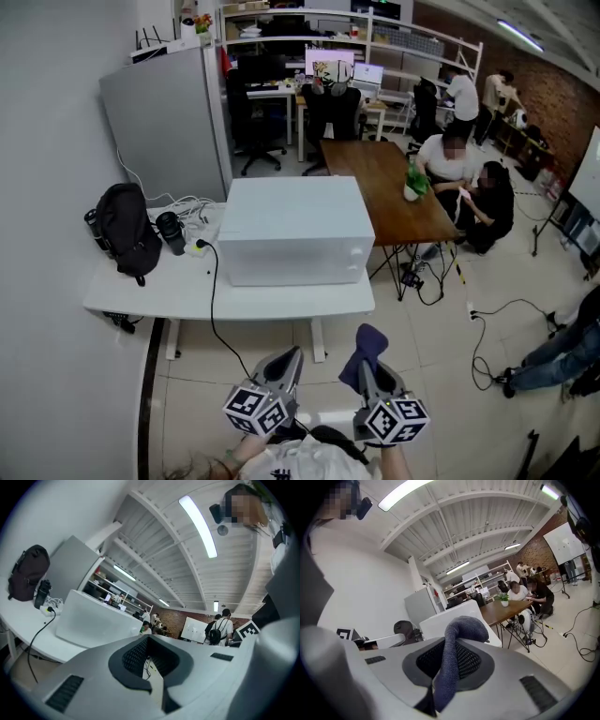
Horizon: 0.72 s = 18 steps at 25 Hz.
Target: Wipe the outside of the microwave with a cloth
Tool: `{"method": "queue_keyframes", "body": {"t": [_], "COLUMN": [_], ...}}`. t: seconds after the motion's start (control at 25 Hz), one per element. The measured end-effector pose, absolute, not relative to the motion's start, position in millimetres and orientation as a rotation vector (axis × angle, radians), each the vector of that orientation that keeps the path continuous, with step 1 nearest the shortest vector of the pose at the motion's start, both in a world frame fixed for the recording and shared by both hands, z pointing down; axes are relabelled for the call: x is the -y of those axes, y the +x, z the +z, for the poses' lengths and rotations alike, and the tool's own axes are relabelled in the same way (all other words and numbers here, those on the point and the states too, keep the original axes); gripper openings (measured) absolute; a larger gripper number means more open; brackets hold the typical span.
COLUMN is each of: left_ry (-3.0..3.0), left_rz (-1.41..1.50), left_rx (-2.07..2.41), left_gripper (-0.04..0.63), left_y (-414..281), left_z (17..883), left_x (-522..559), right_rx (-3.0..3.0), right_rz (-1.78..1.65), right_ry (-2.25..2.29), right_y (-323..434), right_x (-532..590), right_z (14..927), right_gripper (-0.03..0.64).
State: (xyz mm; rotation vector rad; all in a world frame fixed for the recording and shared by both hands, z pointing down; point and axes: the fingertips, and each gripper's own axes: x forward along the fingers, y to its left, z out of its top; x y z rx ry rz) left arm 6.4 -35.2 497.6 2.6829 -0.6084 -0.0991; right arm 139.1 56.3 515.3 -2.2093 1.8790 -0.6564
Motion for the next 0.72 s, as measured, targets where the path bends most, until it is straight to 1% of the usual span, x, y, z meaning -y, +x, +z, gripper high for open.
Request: {"method": "queue_keyframes", "body": {"t": [0.2,0.36,0.52,0.64,0.72], "left_ry": [2.681,2.679,2.672,2.657,2.658], "left_rz": [-0.14,-0.193,-0.254,-0.221,-0.192], "left_rx": [0.556,0.538,0.533,0.541,0.563], "left_gripper": [-0.011,-0.011,-0.011,-0.012,-0.011], "left_y": [32.9,57.1,90.3,125.6,151.2], "left_z": [482.3,470.3,463.4,473.9,479.0], "left_x": [86.5,120.5,145.1,157.9,166.2], "right_rx": [-1.847,-1.918,-2.033,-2.087,-2.161], "right_rz": [-0.511,-0.335,-0.213,-0.201,-0.215], "right_ry": [-2.31,-2.348,-2.263,-2.256,-2.234], "right_y": [204.8,283.2,364.0,421.1,445.2], "right_x": [-7.7,35.1,111.8,181.1,226.2], "right_z": [490.7,462.9,434.6,429.1,430.8], "right_gripper": [0.074,0.075,0.077,0.075,0.075]}}
